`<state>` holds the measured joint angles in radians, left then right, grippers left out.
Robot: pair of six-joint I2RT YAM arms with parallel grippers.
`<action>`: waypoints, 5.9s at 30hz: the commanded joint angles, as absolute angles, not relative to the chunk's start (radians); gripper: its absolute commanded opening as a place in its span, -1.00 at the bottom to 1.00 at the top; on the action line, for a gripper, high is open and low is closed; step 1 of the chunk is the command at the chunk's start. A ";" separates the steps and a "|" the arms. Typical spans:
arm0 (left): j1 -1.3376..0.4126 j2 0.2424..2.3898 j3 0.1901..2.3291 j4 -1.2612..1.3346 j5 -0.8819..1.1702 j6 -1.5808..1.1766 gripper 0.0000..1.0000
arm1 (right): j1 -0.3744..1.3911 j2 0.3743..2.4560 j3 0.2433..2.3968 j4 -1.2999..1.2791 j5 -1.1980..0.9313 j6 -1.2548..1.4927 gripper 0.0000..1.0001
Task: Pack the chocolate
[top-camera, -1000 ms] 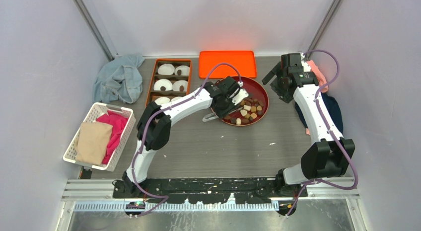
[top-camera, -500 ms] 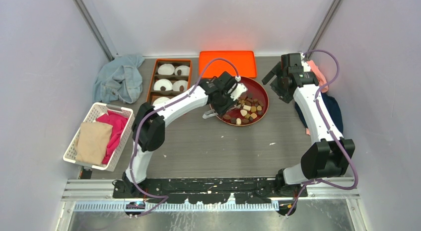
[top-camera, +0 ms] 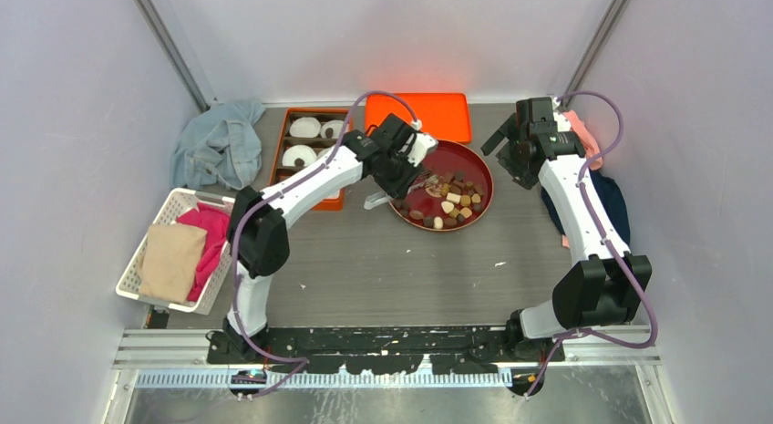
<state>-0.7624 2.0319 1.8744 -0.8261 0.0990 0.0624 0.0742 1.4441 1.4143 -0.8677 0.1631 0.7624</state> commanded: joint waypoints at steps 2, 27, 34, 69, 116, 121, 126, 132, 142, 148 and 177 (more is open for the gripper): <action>-0.712 1.914 1.862 -0.797 0.128 0.023 -1.00 | 0.072 1.421 1.441 -0.837 0.193 0.753 0.89; -0.227 1.885 1.868 -0.794 -0.083 -0.268 -1.00 | 0.073 1.428 1.450 -0.851 0.184 0.763 0.89; -0.174 2.005 2.018 -0.870 -0.118 -0.299 -1.00 | 0.073 1.432 1.453 -0.853 0.183 0.769 0.89; -0.133 2.221 2.218 -0.957 -0.033 -0.309 -0.64 | 0.073 1.465 1.478 -0.859 0.184 0.759 0.89; -0.133 2.229 2.246 -0.972 -0.030 -0.255 -0.24 | 0.073 1.461 1.480 -0.860 0.183 0.761 0.89; -0.133 2.195 2.234 -0.958 -0.041 -0.248 -0.43 | 0.073 1.463 1.483 -0.859 0.178 0.762 0.89; -0.133 2.138 2.230 -0.957 -0.045 -0.233 -0.71 | 0.073 1.467 1.486 -0.858 0.175 0.763 0.89; -0.133 2.035 2.178 -0.945 -0.010 -0.225 -1.00 | 0.072 1.466 1.482 -0.855 0.173 0.764 0.89; -0.195 1.708 1.712 -0.782 0.345 -0.148 -1.00 | 0.073 1.461 1.462 -0.845 0.167 0.767 0.89; -0.300 1.471 1.437 -0.755 0.473 -0.070 -1.00 | 0.072 1.467 1.457 -0.838 0.161 0.765 0.89; -0.595 1.609 1.267 -0.962 0.497 0.050 0.91 | 0.093 1.548 1.499 -0.750 0.141 0.783 0.88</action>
<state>-0.5919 1.6104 1.2110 -0.9344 0.4911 0.0422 0.0765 1.5124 1.4384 -0.8291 0.1501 0.7681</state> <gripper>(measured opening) 0.779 0.940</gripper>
